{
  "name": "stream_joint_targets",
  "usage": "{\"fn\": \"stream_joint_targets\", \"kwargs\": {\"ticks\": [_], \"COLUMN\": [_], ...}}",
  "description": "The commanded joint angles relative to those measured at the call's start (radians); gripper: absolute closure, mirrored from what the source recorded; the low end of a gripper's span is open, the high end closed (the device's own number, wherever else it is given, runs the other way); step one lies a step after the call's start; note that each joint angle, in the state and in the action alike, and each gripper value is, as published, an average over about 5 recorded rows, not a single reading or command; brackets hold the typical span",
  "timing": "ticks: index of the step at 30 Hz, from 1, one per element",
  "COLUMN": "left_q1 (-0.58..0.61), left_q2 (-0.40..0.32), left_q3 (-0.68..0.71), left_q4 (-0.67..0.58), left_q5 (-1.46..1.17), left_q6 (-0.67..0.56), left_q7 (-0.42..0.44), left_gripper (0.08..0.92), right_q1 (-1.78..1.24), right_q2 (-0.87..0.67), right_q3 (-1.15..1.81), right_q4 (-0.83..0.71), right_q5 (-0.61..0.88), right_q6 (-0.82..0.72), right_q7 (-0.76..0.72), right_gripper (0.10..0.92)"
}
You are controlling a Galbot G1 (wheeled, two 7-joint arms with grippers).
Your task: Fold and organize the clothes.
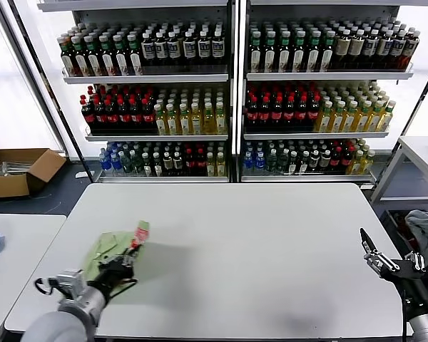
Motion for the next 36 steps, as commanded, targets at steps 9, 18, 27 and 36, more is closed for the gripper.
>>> {"fn": "stream_joint_targets", "kwargs": {"ticks": [9, 18, 27, 36], "left_q1": [-0.267, -0.141, -0.019, 0.098], "left_q2": [-0.167, -0.129, -0.063, -0.121], "left_q3": [0.387, 0.205, -0.133, -0.237], "left_q4": [0.12, -0.06, -0.134, -0.172], "left_q5": [-0.298, -0.31, -0.31, -0.285], "left_q6": [-0.09, -0.064, -0.039, -0.024], "left_q7": [-0.206, -0.154, -0.071, -0.064], "left_gripper": [0.812, 0.553, 0.293, 0.178], "right_q1": [-0.033, 0.083, 0.282, 0.342], "right_q2": [0.018, -0.019, 0.013, 0.025], "right_q3": [-0.201, -0.472, -0.877, -0.989], "right_q4": [0.031, -0.065, -0.213, -0.331], "right_q5": [-0.131, -0.246, -0.319, -0.356], "right_q6": [-0.015, -0.097, -0.246, -0.304], "right_q7": [0.003, 0.06, 0.167, 0.196], "right_gripper": [0.203, 0.203, 0.203, 0.203]}}
